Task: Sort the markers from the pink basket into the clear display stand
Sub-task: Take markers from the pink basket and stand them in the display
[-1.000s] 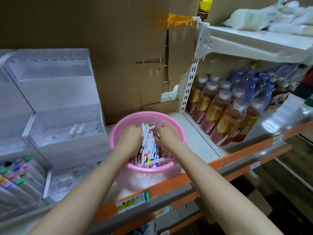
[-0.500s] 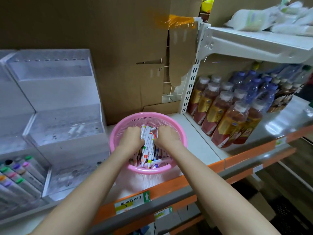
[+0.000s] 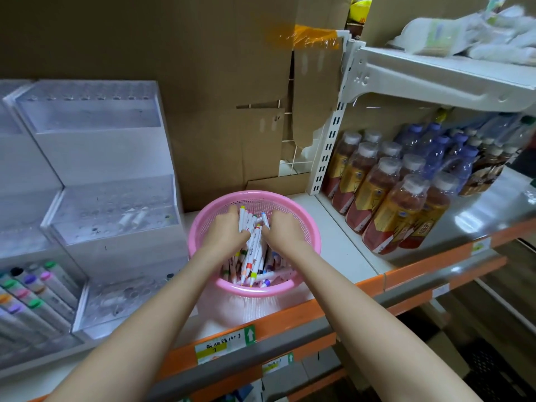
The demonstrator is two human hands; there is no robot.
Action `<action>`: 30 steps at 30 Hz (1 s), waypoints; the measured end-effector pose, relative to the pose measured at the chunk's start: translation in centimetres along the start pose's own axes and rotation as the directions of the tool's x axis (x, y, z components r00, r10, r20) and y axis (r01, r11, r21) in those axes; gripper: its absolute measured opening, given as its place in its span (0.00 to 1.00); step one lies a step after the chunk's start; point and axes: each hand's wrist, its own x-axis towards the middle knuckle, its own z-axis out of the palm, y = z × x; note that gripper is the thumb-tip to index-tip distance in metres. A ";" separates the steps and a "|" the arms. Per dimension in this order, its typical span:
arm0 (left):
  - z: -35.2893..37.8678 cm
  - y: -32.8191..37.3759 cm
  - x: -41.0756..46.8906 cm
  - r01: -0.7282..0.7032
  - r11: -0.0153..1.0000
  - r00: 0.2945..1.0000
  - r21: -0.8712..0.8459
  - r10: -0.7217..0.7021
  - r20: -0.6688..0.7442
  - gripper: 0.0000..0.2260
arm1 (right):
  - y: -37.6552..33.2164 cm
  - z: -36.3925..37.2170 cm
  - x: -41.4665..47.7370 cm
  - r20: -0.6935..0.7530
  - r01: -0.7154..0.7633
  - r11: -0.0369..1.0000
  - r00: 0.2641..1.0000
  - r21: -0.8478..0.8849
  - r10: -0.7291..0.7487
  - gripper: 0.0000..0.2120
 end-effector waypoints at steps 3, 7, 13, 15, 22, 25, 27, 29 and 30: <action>0.0 -0.2 0.1 -0.049 0.998 0.999 -0.027 0.049 0.003 0.17 | 0.1 0.0 -0.1 0.006 0.047 0.999 0.999 0.020 -0.047 0.13; -0.1 -0.2 -0.2 -0.137 0.987 0.991 -0.089 0.137 -0.009 0.24 | 0.0 -0.4 -0.8 0.033 0.133 0.987 0.990 0.095 -0.137 0.24; -0.9 0.3 -1.4 -0.258 0.954 0.963 -0.151 0.243 -0.113 0.23 | -0.1 -1.1 -2.3 -0.024 0.203 0.964 0.979 0.170 -0.201 0.22; -1.1 0.3 -1.8 -0.277 0.946 0.956 -0.170 0.253 -0.152 0.24 | -0.4 -1.3 -2.9 -0.073 0.248 0.945 0.968 0.213 -0.238 0.22; -3.1 0.3 -4.1 -0.333 0.921 0.899 -0.203 0.244 -0.364 0.23 | -3.3 -3.1 -5.2 -0.298 0.415 0.858 0.896 0.303 -0.328 0.21; -4.6 0.3 -5.4 -0.322 0.933 0.881 -0.163 0.233 -0.411 0.22 | -4.8 -3.3 -5.8 -0.352 0.457 0.822 0.872 0.339 -0.339 0.22; -5.6 0.2 -6.1 -0.302 0.944 0.869 -0.131 0.216 -0.445 0.21 | -5.9 -3.6 -6.3 -0.377 0.486 0.795 0.857 0.363 -0.351 0.22; -6.7 0.0 -7.0 -0.288 0.951 0.857 -0.113 0.204 -0.473 0.20 | -7.0 -3.9 -6.8 -0.401 0.518 0.761 0.840 0.391 -0.366 0.21; -7.3 -0.1 -7.5 -0.287 0.951 0.853 -0.113 0.200 -0.482 0.20 | -7.7 -4.0 -7.1 -0.411 0.533 0.747 0.831 0.398 -0.374 0.21</action>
